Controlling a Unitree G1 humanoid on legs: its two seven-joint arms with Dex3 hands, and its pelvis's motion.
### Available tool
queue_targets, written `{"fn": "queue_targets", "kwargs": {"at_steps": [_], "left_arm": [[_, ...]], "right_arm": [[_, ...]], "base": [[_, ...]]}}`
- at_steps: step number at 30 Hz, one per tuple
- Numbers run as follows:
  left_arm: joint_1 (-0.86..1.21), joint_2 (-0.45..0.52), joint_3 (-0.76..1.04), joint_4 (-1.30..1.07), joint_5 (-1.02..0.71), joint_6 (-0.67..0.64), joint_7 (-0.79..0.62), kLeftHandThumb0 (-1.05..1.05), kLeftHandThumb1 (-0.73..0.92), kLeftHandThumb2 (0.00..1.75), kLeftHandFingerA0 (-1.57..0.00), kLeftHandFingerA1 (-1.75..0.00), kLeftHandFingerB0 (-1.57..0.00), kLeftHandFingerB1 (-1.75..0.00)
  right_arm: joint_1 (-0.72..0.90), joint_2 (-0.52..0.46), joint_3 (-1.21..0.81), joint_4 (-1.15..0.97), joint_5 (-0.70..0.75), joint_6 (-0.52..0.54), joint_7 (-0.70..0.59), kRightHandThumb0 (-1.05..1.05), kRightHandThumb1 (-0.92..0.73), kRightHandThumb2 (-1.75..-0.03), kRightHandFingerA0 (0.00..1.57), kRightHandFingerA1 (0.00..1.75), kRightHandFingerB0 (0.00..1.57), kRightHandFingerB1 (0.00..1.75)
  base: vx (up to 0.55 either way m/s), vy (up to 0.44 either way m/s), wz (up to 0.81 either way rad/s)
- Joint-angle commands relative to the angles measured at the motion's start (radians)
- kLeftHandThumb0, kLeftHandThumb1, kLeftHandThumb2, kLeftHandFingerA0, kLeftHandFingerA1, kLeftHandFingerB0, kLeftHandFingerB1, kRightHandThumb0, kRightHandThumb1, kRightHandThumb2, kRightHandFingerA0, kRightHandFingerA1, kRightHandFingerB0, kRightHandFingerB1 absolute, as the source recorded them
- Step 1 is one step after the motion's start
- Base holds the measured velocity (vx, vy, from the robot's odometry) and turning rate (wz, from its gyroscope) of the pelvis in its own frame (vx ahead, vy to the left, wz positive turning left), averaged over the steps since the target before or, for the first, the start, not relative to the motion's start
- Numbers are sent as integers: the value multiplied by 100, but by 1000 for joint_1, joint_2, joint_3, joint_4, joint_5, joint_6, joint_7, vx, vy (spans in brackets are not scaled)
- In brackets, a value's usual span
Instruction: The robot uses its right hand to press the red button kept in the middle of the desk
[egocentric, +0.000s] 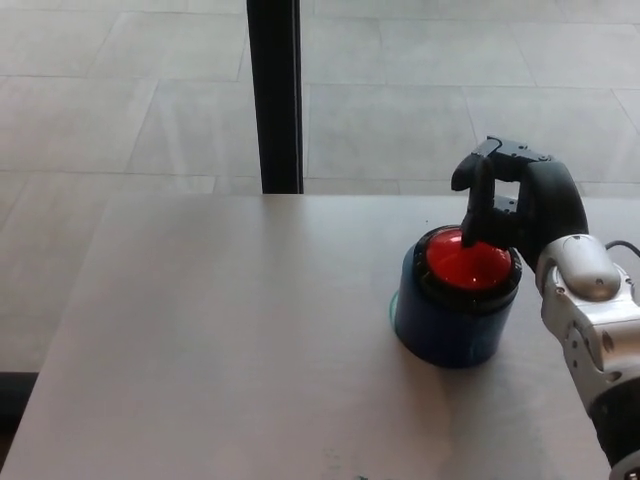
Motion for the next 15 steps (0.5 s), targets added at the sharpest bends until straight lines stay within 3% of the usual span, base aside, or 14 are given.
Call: {"fn": "queue_targets", "kwargs": {"at_steps": [1,2,3,4,13,15], "left_arm": [[7,18,2,-2,-7,5,9,-56,87,110,-39,-97,-23,-80],[6,19,-4,-1,-1,4,10,-55,88,109,-44,-100,-26,-82],[4,19,-1,0,-4,6,12,-54,88,101,-26,-118,-14,-90],[2,20,3,1,-9,11,9,-55,90,107,-40,-98,-18,-77],[4,16,18,-4,-26,0,-2,-55,88,110,-33,-95,-23,-82],[9,19,-1,-5,-5,-3,2,-55,89,108,-40,-100,-22,-81]], "right_arm": [[91,26,-25,61,0,21,-3,-16,-48,-128,100,175,82,157],[100,34,-33,67,3,23,-7,-17,-48,-127,98,175,81,159],[107,41,-36,77,1,19,-12,-17,-50,-126,98,175,81,161],[117,47,-37,93,-5,3,-17,-18,-50,-126,97,175,81,161],[100,68,-83,133,18,-37,-11,-19,-50,-126,98,175,80,164],[93,69,-92,122,25,-46,-9,-17,-51,-126,99,175,81,161]], "base": [[0,0,0],[0,0,0],[0,0,0],[0,0,0],[0,0,0],[0,0,0]]}}
